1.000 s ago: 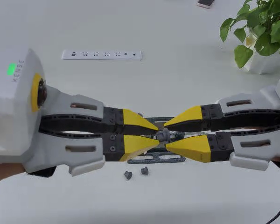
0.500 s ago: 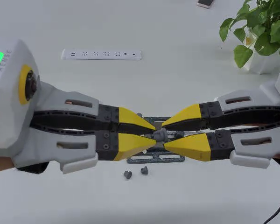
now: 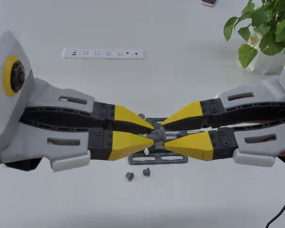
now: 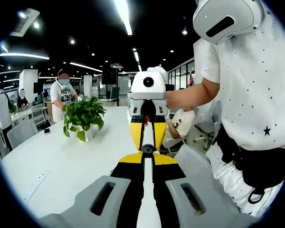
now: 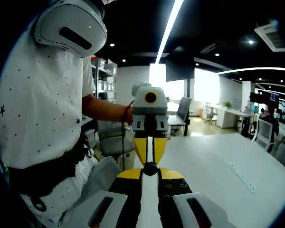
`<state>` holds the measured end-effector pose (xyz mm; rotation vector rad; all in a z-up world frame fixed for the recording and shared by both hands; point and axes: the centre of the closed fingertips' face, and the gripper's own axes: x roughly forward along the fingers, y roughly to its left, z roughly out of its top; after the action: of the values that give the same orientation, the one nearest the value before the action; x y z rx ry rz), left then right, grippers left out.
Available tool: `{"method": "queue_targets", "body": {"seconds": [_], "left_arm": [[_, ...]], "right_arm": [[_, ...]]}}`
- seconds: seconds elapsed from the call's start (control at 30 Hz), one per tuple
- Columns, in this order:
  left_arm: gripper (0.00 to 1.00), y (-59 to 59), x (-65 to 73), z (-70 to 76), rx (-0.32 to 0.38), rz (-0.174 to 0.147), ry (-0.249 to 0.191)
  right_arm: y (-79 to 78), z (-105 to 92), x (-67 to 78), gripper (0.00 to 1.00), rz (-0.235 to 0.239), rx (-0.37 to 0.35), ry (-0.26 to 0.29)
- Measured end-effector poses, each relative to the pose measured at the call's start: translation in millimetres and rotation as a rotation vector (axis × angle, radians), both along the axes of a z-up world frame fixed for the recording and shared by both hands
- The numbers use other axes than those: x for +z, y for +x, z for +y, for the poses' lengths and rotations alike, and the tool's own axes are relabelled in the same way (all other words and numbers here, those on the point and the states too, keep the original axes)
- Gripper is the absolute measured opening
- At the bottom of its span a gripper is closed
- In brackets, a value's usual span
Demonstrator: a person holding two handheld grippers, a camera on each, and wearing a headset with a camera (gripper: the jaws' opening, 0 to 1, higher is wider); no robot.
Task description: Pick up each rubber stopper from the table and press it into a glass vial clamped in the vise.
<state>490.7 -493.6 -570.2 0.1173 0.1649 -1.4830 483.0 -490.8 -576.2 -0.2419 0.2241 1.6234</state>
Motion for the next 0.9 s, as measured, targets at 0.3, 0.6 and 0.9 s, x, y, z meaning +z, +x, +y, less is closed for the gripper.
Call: {"method": "queue_targets", "body": {"seconds": [0.3,0.6,0.9], "left_arm": [[0.01,-0.7,0.1,-0.6,-0.012,0.005,-0.002],[0.01,-2.0,0.9,-0.3,-0.008,0.005,-0.005],[0.02,-0.5,-3.0,-0.9,0.007,0.007,-0.008]], "right_arm": [[0.3,-0.1,0.1,0.07,0.006,0.002,-0.002],[-0.6,0.1,1.4,0.06,0.025,0.000,0.002],[-0.2,-0.2,-1.5,0.05,0.043,-0.014,-0.012]]}}
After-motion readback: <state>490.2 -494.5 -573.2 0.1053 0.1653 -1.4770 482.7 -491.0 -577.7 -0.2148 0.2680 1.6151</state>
